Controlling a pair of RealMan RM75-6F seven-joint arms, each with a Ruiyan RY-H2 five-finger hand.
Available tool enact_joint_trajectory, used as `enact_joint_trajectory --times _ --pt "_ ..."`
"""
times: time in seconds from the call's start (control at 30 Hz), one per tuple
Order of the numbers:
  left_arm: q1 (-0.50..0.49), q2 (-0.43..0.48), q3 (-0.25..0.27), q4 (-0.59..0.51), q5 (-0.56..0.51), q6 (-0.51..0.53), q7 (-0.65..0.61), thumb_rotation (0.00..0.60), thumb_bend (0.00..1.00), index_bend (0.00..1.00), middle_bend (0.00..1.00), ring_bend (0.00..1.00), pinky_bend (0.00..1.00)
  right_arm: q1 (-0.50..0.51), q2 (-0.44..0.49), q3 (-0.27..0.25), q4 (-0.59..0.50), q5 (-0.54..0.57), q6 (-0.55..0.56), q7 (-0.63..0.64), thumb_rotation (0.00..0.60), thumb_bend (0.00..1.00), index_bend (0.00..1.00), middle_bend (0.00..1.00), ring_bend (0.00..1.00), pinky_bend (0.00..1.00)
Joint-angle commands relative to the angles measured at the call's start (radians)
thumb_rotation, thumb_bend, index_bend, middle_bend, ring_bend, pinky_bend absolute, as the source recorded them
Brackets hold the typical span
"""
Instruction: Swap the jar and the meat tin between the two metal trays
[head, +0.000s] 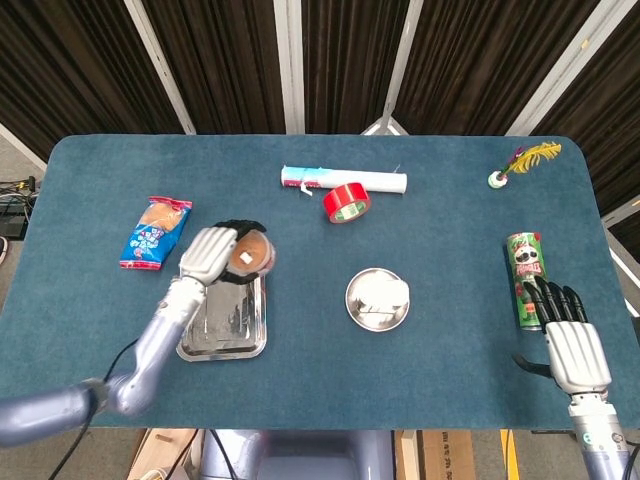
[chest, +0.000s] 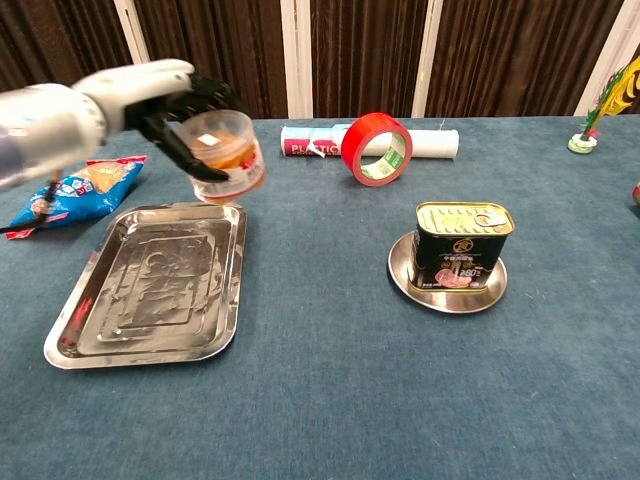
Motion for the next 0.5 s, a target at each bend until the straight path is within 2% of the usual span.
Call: enact_joint_trajectory --times 0.03,0.23,0.5 --pt "-0.136 -0.14 -0.026 0.174 -0.141 -0.078 0.113 0.6 0.46 0.36 0.25 0.23 0.26 0.004 -0.007 0.005 0.006 0.013 -0.007 -0.009 0.6 0.01 0.0 0.0 0.0 0.0" --pt "-0.207 -0.273 -0.04 0.343 -0.151 -0.106 0.066 0.6 0.46 0.35 0.23 0.23 0.25 0.005 -0.014 0.009 0.011 0.027 -0.01 -0.023 0.6 0.01 0.0 0.0 0.0 0.0" --pt "-0.242 -0.349 -0.029 0.428 -0.129 -0.117 0.031 0.6 0.38 0.33 0.19 0.17 0.23 0.003 -0.012 0.007 0.008 0.018 0.0 -0.019 0.6 0.01 0.0 0.0 0.0 0.0"
